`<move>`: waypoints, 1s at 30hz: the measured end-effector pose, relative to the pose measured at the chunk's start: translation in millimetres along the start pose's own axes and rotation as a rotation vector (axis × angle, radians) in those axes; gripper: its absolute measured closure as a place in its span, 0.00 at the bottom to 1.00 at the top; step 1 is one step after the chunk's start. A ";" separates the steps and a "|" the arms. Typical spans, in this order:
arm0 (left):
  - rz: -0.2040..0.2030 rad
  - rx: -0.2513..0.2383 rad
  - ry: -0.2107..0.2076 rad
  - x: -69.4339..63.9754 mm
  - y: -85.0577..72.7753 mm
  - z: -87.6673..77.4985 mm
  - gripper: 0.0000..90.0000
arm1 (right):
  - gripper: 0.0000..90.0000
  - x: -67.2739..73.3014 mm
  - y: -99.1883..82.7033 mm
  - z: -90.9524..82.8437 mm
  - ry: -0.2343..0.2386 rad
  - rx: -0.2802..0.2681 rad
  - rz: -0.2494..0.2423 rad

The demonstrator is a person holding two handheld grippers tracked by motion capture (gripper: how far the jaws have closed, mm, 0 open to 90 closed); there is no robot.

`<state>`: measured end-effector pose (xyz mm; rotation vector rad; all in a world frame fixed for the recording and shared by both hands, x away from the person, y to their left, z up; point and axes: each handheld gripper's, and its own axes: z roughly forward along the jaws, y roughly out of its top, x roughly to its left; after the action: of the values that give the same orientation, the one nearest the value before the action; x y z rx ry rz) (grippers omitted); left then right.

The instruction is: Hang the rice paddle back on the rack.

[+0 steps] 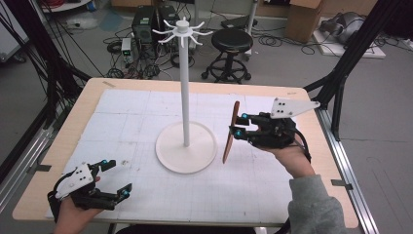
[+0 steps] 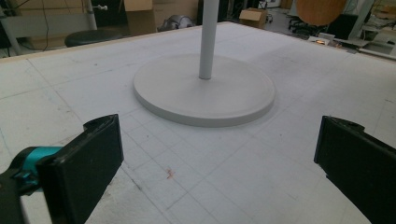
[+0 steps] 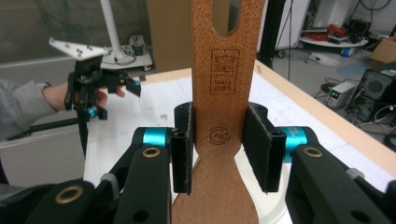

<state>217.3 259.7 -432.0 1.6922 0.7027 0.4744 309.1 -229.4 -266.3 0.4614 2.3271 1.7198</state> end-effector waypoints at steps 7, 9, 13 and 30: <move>-0.004 -0.011 -0.004 -1.5 0.8 -0.9 0.02 | 0.72 -7.9 18.9 -2.7 -0.011 -0.034 0.002; -0.001 -0.007 -0.007 -1.6 0.9 0.3 0.02 | 0.72 -7.8 23.9 -3.7 -0.011 -0.037 -0.002; -0.002 -0.003 -0.010 -1.7 0.6 2.2 0.02 | 0.72 -7.7 32.1 -4.4 -0.014 -0.040 -0.015; -0.006 -0.012 -0.001 -1.5 0.0 -3.6 0.02 | 0.72 -10.7 59.9 8.1 -0.012 -0.037 -0.031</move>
<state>213.9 261.2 -431.1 1.6782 0.7028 0.4730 329.2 -209.9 -211.7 0.4251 2.2774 1.7384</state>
